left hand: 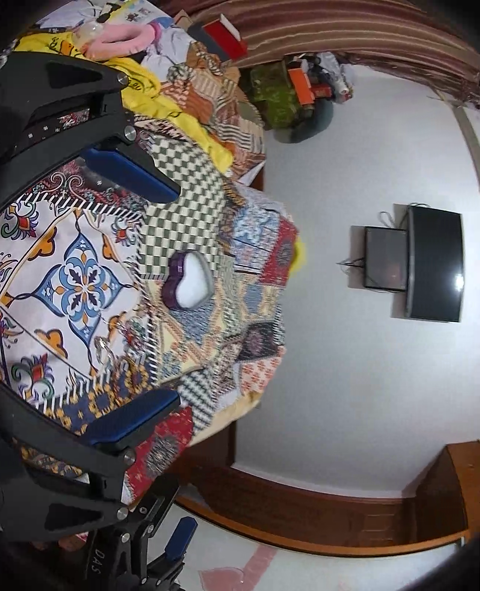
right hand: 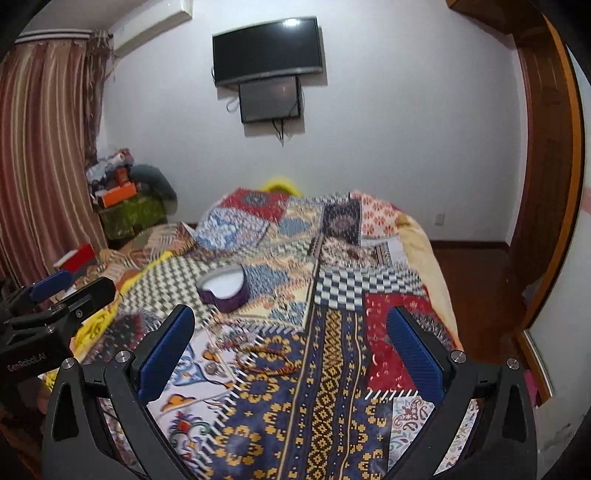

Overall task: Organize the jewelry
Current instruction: 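Lower both tools toward the jewelry pile beside the purple heart tin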

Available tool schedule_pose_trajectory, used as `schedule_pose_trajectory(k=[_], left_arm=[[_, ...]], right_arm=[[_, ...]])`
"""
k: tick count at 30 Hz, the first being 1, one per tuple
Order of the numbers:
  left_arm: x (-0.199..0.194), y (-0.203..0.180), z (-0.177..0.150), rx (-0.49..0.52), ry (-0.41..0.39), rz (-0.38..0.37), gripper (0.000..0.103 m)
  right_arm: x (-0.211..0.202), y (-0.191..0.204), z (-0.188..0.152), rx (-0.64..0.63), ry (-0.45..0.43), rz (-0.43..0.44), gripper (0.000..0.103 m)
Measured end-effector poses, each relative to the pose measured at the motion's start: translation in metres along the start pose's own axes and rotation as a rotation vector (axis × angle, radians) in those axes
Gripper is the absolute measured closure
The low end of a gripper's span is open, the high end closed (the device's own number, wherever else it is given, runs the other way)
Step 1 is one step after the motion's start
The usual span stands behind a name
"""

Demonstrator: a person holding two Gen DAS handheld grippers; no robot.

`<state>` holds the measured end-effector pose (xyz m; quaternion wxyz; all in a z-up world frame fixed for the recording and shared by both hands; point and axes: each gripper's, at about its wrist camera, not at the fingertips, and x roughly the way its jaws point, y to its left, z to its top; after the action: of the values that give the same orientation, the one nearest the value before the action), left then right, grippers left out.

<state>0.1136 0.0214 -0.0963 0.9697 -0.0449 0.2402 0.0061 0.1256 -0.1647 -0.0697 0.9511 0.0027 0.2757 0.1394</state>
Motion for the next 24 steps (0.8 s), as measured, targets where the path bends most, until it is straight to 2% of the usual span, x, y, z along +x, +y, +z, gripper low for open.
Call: schedule_pose_trajectory(k=[6,10,12,14,17,24], left_arm=[[0.040,0.007,-0.019,-0.010,0.118,-0.006,0.015],[0.069,0.008,-0.029,-0.040,0.217,-0.041,0.039],[0.082,0.009,-0.036,-0.057,0.265,-0.067,0.044],[0.092,0.008,-0.041,-0.072,0.309,-0.089,0.054],[0.100,0.004,-0.048,-0.081,0.349,-0.126,0.056],[0.101,-0.013,-0.058,-0.029,0.376,-0.199,0.056]], right_arm=[[0.030,-0.011,-0.012,-0.006,0.097,-0.016,0.000],[0.049,-0.019,-0.022,-0.014,0.157,-0.015,0.000],[0.054,-0.020,-0.025,-0.017,0.173,-0.006,0.000],[0.058,-0.021,-0.028,-0.018,0.186,0.010,0.000],[0.063,-0.020,-0.029,-0.024,0.197,0.038,0.002],[0.080,-0.018,-0.034,-0.032,0.250,0.112,0.017]])
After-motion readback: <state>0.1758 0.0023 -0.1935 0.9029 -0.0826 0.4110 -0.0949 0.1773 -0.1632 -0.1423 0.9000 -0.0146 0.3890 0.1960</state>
